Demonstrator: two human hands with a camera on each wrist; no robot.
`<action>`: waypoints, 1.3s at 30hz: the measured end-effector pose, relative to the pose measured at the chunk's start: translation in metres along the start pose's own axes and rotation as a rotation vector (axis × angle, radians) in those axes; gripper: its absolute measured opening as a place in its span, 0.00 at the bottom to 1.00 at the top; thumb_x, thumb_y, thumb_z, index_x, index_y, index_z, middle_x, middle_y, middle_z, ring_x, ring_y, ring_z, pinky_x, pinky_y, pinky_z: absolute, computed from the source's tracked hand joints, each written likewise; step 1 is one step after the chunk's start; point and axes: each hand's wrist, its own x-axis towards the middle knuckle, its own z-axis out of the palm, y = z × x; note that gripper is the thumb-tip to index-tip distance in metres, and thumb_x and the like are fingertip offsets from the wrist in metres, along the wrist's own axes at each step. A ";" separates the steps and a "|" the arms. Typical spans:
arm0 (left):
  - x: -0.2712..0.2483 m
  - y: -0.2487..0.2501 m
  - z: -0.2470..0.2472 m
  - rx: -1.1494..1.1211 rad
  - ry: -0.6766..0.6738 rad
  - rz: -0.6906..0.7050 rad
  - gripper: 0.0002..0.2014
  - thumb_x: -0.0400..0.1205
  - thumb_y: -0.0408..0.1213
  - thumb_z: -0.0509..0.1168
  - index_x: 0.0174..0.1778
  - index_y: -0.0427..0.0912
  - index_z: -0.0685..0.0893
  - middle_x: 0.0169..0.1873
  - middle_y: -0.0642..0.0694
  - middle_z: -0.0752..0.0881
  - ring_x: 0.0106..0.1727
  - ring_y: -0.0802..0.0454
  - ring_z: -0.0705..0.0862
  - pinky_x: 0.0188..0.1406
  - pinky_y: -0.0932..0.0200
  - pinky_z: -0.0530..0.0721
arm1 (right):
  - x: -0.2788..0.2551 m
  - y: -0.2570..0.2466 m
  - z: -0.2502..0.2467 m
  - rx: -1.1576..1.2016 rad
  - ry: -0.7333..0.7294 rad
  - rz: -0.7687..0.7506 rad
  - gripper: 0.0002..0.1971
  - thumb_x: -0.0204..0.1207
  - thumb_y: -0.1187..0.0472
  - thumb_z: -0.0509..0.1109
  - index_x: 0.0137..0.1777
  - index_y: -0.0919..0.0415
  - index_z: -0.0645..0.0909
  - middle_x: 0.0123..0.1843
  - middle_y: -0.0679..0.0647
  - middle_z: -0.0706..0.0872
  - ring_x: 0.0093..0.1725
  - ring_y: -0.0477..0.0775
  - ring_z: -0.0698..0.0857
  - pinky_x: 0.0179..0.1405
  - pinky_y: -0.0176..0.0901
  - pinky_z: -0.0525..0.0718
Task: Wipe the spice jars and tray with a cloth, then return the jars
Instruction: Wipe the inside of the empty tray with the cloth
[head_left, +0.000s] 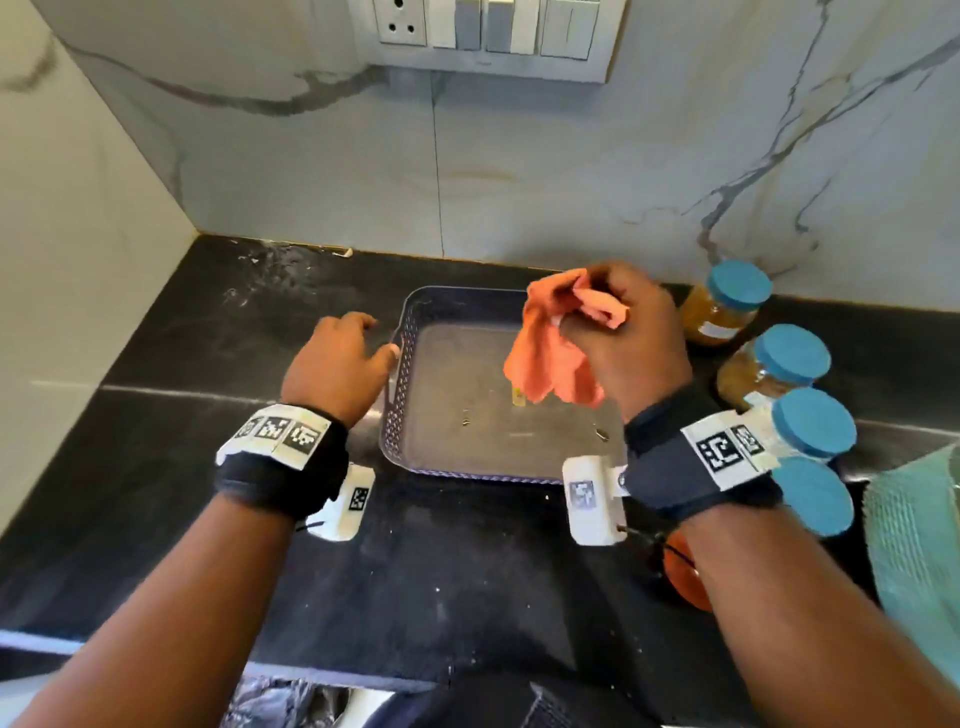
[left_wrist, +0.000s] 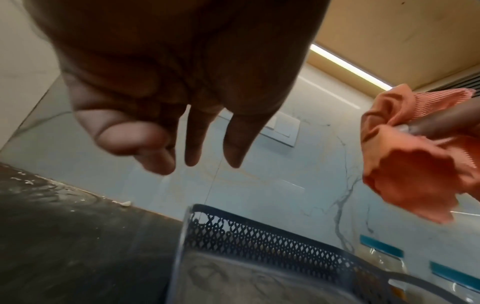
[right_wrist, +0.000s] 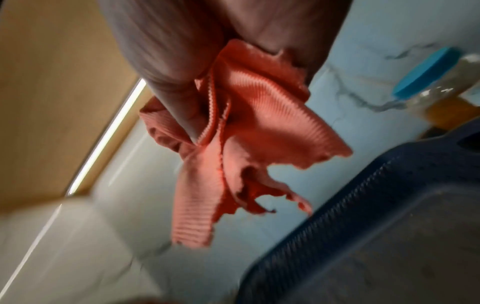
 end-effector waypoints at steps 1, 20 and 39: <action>0.004 -0.003 0.002 0.032 -0.046 -0.019 0.26 0.84 0.52 0.66 0.76 0.44 0.76 0.70 0.37 0.81 0.67 0.37 0.82 0.65 0.42 0.80 | 0.003 0.001 0.009 -0.087 -0.150 0.019 0.15 0.66 0.64 0.73 0.48 0.44 0.83 0.45 0.44 0.89 0.48 0.50 0.87 0.48 0.47 0.84; 0.040 -0.022 0.031 0.209 -0.389 0.039 0.27 0.82 0.48 0.64 0.76 0.43 0.70 0.60 0.32 0.87 0.59 0.31 0.87 0.57 0.45 0.82 | 0.028 0.042 0.107 -0.951 -1.224 -0.192 0.35 0.65 0.20 0.52 0.62 0.37 0.83 0.56 0.47 0.91 0.55 0.56 0.87 0.58 0.51 0.85; 0.035 -0.033 0.044 0.150 -0.482 0.110 0.14 0.82 0.41 0.67 0.60 0.40 0.77 0.47 0.40 0.86 0.53 0.35 0.86 0.47 0.49 0.80 | 0.071 0.058 0.157 -1.218 -1.355 -0.450 0.06 0.77 0.56 0.67 0.50 0.56 0.80 0.42 0.57 0.86 0.39 0.63 0.86 0.35 0.44 0.75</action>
